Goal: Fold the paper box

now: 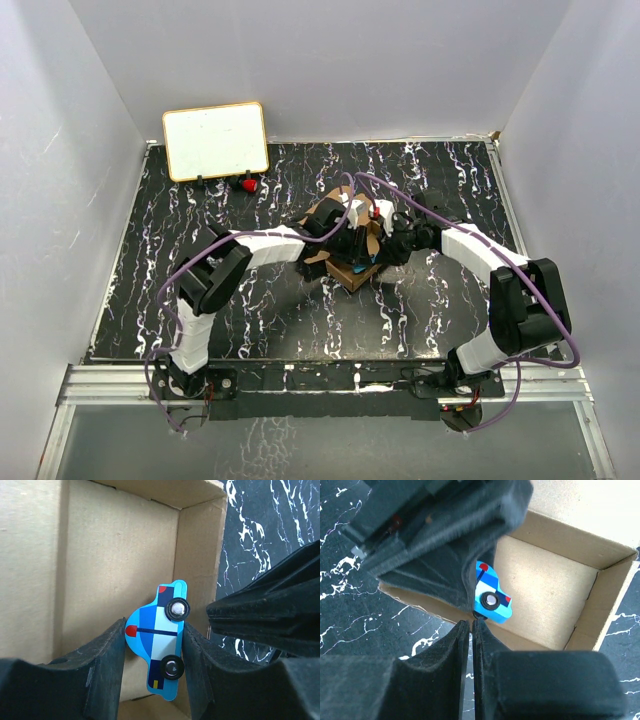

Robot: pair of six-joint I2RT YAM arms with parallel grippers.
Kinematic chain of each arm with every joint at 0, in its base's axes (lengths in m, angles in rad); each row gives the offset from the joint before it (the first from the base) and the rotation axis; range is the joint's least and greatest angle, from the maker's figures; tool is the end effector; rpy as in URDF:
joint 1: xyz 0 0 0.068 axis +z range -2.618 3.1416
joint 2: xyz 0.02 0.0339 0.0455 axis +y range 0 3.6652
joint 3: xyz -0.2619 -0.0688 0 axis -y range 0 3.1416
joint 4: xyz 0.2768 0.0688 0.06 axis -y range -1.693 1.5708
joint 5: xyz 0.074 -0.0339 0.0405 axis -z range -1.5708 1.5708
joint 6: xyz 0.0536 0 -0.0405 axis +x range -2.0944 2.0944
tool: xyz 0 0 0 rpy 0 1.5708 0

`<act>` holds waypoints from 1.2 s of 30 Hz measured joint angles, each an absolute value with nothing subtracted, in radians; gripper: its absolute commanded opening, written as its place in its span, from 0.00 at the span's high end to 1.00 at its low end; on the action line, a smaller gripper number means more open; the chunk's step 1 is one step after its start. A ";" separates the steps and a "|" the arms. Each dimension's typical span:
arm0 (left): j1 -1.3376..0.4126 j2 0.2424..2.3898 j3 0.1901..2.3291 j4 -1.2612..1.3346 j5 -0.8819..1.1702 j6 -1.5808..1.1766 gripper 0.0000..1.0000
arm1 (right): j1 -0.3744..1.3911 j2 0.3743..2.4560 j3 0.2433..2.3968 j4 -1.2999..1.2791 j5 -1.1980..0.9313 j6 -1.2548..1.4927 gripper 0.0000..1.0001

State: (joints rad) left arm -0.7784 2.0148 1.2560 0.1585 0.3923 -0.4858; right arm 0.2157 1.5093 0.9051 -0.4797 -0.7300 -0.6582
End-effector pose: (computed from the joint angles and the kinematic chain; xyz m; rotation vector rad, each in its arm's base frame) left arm 0.3250 -0.3492 0.1333 0.5840 2.2806 -1.1048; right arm 0.3041 0.1032 0.1663 -1.2279 2.0882 0.7676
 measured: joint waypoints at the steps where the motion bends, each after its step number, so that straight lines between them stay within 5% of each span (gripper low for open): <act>1: -0.787 2.021 1.267 0.147 0.382 -0.482 0.69 | 0.215 1.507 0.905 -0.480 -0.730 -0.659 0.86; 13: -0.821 2.026 1.310 0.070 0.276 -0.447 0.41 | 0.213 1.504 0.905 -0.483 -0.733 -0.662 0.86; 27: -0.820 1.866 1.216 0.090 0.170 -0.418 0.40 | 0.193 1.504 0.905 -0.492 -0.774 -0.648 0.85; 36: -0.785 1.496 0.929 0.214 0.017 -0.372 0.03 | 0.181 1.504 0.905 -0.489 -0.860 -0.595 0.80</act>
State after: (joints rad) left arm -0.7849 1.4960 0.9291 0.2142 0.0170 -0.3721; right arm 0.1814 1.5043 0.9051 -0.4889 -0.8600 -0.5953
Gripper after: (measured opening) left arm 0.867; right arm 0.186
